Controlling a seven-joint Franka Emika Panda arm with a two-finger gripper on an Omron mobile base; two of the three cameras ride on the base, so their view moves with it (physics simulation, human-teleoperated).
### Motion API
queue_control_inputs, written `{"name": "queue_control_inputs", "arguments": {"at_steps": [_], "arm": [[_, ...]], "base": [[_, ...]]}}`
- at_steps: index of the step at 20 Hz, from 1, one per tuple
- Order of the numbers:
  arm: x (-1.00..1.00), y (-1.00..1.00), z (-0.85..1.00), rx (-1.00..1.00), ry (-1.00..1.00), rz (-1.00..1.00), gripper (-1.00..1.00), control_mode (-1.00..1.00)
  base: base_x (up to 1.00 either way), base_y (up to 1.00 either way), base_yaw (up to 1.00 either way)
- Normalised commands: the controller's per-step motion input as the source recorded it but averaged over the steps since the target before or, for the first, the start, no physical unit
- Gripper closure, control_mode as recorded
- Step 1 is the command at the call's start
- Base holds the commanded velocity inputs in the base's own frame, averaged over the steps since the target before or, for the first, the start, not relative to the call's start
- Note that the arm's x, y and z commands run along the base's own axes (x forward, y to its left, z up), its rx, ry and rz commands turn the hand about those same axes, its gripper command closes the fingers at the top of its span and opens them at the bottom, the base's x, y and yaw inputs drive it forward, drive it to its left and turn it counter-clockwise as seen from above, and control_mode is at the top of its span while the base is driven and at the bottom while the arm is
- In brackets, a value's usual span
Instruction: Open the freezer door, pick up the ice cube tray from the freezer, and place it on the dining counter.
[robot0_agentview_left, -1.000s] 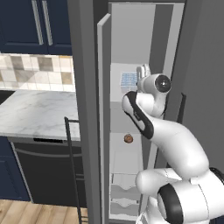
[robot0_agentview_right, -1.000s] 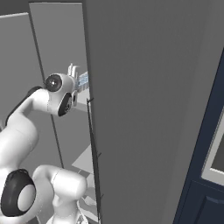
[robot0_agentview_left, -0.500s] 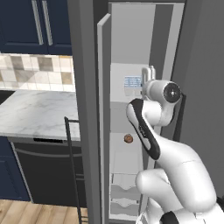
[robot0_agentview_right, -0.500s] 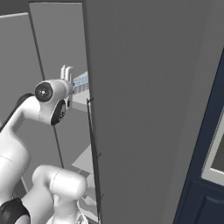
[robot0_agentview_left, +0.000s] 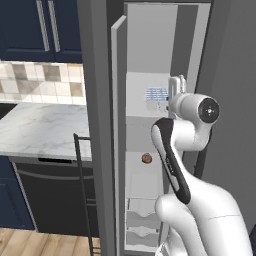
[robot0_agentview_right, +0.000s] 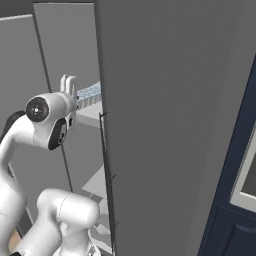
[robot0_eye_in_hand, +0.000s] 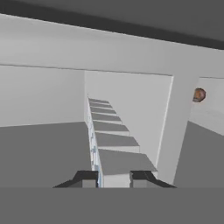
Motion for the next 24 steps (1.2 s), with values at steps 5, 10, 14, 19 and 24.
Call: {"name": "queue_control_inputs", "arguments": {"at_steps": [5,10,14,19,24], "arm": [[-0.62,0.00,0.13,0.00,0.00,0.00,1.00,-1.00],[-0.58,0.00,0.22,0.00,0.00,0.00,1.00,-1.00],[-0.60,0.00,0.24,0.00,0.00,0.00,1.00,-1.00],[-0.58,0.00,0.16,0.00,0.00,0.00,1.00,-1.00],[-0.53,0.00,0.15,0.00,0.00,0.00,1.00,-1.00]], "base": [[0.00,0.00,0.00],[0.00,0.00,0.00],[0.00,0.00,0.00],[0.00,0.00,0.00],[0.00,0.00,0.00]]}}
